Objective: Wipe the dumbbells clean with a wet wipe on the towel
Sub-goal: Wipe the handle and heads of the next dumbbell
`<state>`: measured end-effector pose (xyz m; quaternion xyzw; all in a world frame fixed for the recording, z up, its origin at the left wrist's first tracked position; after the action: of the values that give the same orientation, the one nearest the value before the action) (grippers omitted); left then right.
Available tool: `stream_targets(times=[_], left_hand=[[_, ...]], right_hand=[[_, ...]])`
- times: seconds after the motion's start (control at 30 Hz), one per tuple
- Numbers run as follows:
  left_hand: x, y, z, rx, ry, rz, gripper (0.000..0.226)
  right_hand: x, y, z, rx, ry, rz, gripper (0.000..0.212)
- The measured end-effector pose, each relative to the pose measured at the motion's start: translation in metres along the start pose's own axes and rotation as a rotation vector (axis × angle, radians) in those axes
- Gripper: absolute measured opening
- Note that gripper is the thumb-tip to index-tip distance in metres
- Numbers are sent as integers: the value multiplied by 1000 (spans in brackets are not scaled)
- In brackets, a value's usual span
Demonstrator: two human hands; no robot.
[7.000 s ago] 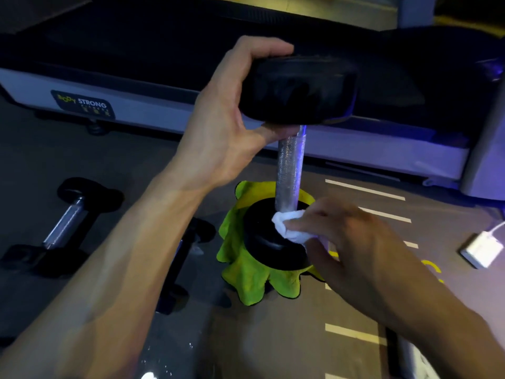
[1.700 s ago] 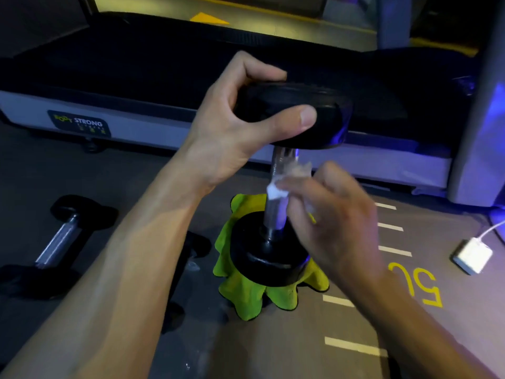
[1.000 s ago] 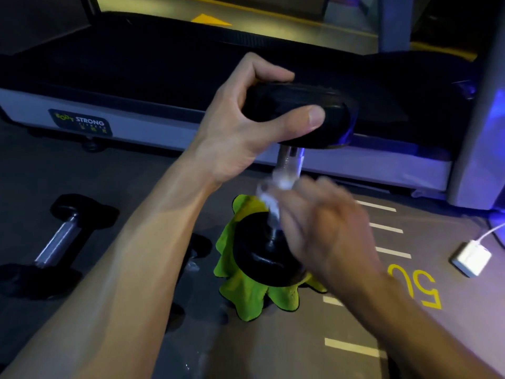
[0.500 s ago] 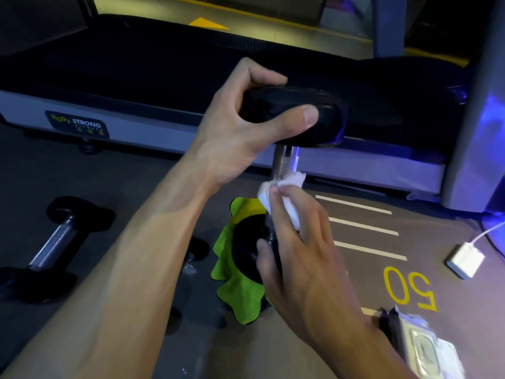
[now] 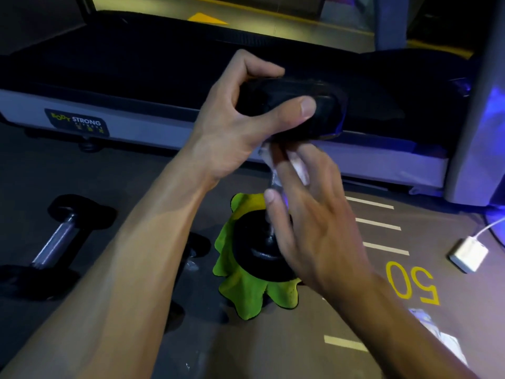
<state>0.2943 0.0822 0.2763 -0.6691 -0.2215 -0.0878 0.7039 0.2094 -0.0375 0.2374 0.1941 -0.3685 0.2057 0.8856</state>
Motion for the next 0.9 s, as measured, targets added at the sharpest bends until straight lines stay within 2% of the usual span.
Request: stream_targets(times=[0.17, 0.37, 0.5, 0.6, 0.7, 0.9], left_hand=[[1, 2, 2, -35, -14, 6, 50], [-1, 0, 2, -3, -20, -10, 47], [0, -5, 6, 110, -2, -4, 59], [-2, -9, 8, 211, -23, -13, 62], [-3, -13, 10, 229, -69, -33, 64], [-7, -19, 3, 207, -44, -64, 64]], right_hand=[[-49, 6, -8, 165, 127, -8, 54], [-6, -16, -1, 366, 8, -178, 53], [-38, -20, -5, 409, 63, -148, 51], [-62, -31, -3, 358, 144, -174, 49], [-71, -18, 2, 292, 215, -96, 46], [-61, 27, -16, -118, 310, -57, 50]])
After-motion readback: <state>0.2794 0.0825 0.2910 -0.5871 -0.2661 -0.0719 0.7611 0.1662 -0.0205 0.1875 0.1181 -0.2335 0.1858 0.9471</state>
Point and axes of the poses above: each hand's wrist, its own x-axis towards the middle knuckle, its own z-axis out of the back of the hand, y = z × x, the point moved 10 cm from there along x, towards the middle knuckle, and after that the axes turned 15 degrees about -y, right-handed, at the moved point
